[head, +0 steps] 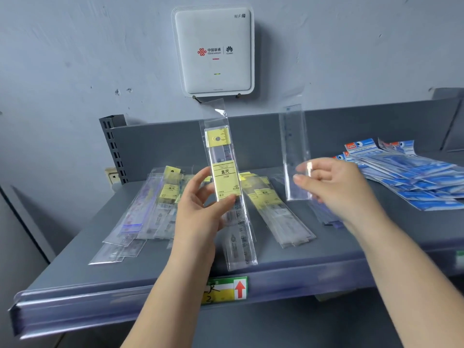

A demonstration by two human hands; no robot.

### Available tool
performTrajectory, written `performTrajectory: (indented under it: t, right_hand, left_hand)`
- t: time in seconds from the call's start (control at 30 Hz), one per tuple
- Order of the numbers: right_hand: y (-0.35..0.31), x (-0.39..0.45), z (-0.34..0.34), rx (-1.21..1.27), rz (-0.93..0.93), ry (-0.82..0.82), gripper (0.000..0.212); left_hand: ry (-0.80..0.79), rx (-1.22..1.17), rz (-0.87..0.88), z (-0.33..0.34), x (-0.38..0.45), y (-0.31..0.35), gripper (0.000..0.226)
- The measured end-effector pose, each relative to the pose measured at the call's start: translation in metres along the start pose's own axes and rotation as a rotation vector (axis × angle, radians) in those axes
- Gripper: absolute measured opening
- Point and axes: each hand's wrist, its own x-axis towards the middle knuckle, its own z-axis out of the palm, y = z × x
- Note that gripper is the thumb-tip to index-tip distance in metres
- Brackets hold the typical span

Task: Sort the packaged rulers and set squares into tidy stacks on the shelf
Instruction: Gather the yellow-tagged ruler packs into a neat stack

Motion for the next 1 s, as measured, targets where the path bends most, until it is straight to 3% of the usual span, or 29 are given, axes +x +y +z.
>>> performTrajectory:
  t: [0.27,0.4,0.47,0.53,0.63,0.77,0.9,1.0]
  right_hand:
    - [0.023,0.006,-0.043,-0.642,0.165,0.010,0.029]
    - [0.026,0.003,-0.043,-0.780,0.141,0.054,0.038]
    - [0.021,0.000,-0.038,-0.708,0.048,0.106,0.033]
    - [0.010,-0.008,-0.024,-0.467,-0.031,0.092,0.025]
    - [-0.010,-0.024,0.009,-0.171,-0.053,-0.123,0.026]
    - [-0.018,-0.035,0.047,-0.222,-0.043,-0.330,0.033]
    - [-0.015,-0.032,0.058,-0.135,-0.043,-0.305,0.018]
    - [-0.009,-0.024,0.055,-0.115,-0.011,-0.235,0.022]
  left_hand:
    - [-0.022,0.028,0.002,0.004,0.000,-0.002,0.055]
    - [-0.018,0.036,0.005,0.004,0.001,-0.002,0.054]
    - [-0.017,0.038,0.001,0.004,0.000,-0.002,0.055]
    - [-0.013,0.032,-0.001,0.004,-0.001,-0.001,0.056]
    - [-0.006,0.025,0.002,0.005,-0.001,0.000,0.057]
    - [-0.014,0.031,0.014,0.006,-0.002,0.002,0.059]
    - [-0.001,0.012,0.004,0.003,-0.001,0.001,0.052]
    - [0.015,-0.028,-0.018,0.000,0.000,0.001,0.050]
